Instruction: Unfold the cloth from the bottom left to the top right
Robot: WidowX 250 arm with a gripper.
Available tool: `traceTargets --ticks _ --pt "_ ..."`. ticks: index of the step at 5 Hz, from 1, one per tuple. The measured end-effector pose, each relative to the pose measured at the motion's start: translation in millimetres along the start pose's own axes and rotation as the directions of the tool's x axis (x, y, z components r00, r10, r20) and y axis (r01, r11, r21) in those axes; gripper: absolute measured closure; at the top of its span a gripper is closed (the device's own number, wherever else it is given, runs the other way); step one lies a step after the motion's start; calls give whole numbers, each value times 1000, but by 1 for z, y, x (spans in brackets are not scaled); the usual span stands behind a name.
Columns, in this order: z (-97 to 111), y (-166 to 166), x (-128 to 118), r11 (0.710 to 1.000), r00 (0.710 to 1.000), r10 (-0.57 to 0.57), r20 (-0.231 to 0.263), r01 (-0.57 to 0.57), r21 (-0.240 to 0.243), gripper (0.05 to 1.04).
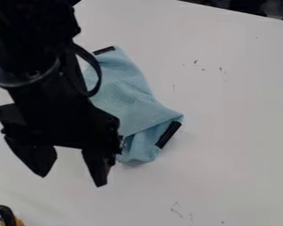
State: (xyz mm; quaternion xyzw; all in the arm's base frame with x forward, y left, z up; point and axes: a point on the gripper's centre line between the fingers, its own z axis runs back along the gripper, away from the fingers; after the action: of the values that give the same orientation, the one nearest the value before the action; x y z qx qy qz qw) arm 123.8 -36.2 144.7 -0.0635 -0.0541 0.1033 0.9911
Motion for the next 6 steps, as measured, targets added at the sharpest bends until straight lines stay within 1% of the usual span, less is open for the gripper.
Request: traceTargets --ticks 1,2,3,4,5,6 --pt "-1 0 -2 1000 1000 0 -11 0 -2 82" --pt "-3 -3 10 999 996 38 -75 -38 0 82" --pt "-6 2 36 992 992 122 -41 -121 40 82" --pt "-13 9 69 944 948 316 -36 -311 110 82" --pt "-20 24 99 855 858 505 88 -512 81 82" --pt "-31 36 129 796 800 591 103 -599 88 82"
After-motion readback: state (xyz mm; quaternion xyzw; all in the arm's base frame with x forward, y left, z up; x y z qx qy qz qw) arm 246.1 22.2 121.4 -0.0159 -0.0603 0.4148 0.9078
